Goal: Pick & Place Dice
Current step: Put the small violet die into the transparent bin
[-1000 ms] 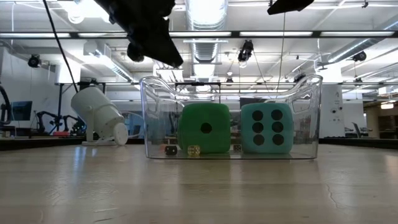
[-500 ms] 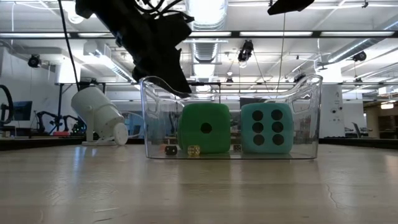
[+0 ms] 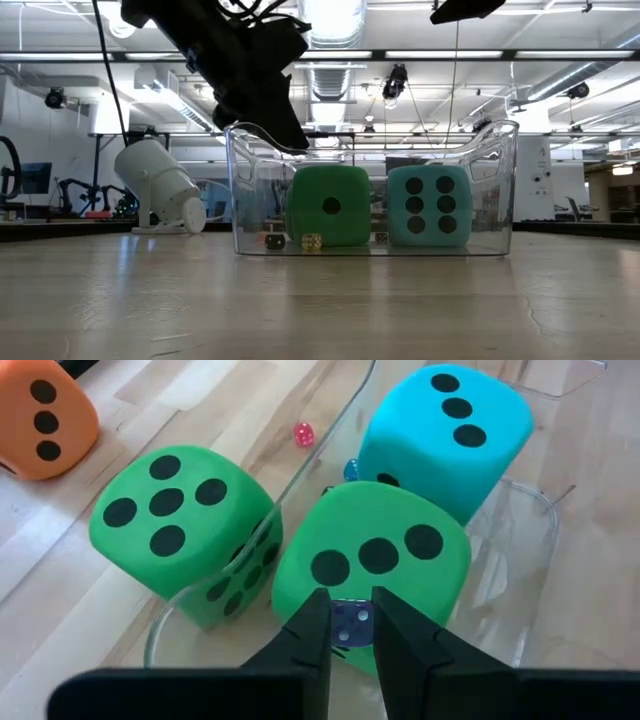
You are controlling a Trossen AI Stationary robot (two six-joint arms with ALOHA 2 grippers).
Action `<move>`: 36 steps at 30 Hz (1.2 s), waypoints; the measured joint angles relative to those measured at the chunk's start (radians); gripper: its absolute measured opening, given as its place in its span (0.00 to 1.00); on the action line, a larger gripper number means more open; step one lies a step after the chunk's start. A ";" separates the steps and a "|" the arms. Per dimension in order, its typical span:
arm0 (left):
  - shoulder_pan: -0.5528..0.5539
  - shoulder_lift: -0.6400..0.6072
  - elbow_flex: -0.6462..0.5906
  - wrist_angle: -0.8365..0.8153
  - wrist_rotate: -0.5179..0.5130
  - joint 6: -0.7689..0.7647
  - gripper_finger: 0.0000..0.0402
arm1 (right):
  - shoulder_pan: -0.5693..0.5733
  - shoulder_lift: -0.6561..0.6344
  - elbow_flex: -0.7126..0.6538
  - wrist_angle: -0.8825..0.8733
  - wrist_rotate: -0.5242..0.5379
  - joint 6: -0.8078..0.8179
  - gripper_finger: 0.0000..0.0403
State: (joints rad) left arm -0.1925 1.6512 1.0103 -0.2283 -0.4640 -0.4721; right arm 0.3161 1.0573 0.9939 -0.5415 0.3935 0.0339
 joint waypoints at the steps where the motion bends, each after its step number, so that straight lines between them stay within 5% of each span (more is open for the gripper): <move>1: 0.000 0.000 0.000 0.000 0.000 0.000 0.13 | 0.000 0.000 0.000 0.000 0.000 0.000 0.99; 20: 0.000 0.000 -0.001 0.000 0.026 0.029 0.13 | 0.000 0.000 0.000 0.003 0.000 -0.013 0.99; 36: 0.000 0.000 -0.002 -0.004 0.270 0.083 0.21 | 0.000 0.000 0.000 0.009 0.000 -0.055 0.99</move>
State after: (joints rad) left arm -0.1928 1.6512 1.0084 -0.2321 -0.1942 -0.3895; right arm 0.3158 1.0572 0.9941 -0.5325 0.3935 -0.0210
